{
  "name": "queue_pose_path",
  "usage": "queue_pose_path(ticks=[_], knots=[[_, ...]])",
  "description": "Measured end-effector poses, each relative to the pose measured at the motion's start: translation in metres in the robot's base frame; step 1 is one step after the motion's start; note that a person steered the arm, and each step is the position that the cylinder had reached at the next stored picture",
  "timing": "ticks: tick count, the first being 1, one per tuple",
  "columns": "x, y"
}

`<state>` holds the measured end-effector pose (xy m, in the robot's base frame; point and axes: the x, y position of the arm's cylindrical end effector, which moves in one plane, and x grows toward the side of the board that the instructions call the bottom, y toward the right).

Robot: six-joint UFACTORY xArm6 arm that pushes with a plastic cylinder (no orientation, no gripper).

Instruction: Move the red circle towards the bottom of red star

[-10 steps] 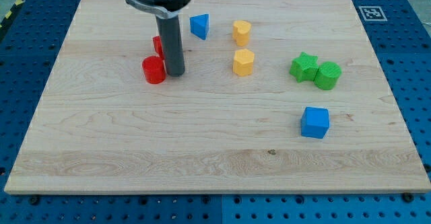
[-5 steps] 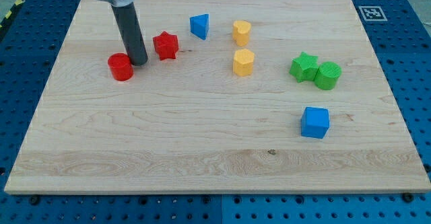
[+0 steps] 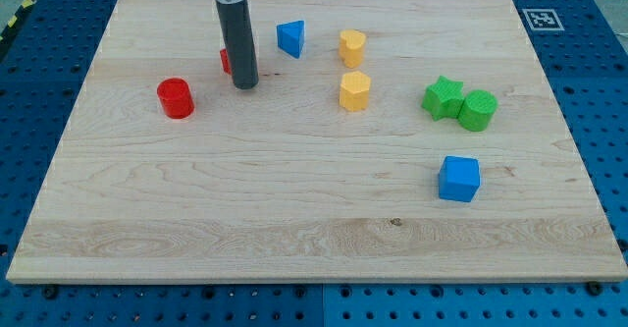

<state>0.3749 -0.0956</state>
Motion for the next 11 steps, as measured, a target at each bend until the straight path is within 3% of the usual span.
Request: queue_pose_path(ticks=[2,5,8,9,11], knots=[[0.009,-0.011],[0.009,-0.095],[0.071,-0.185],[0.073,-0.176],[0.075,-0.105]])
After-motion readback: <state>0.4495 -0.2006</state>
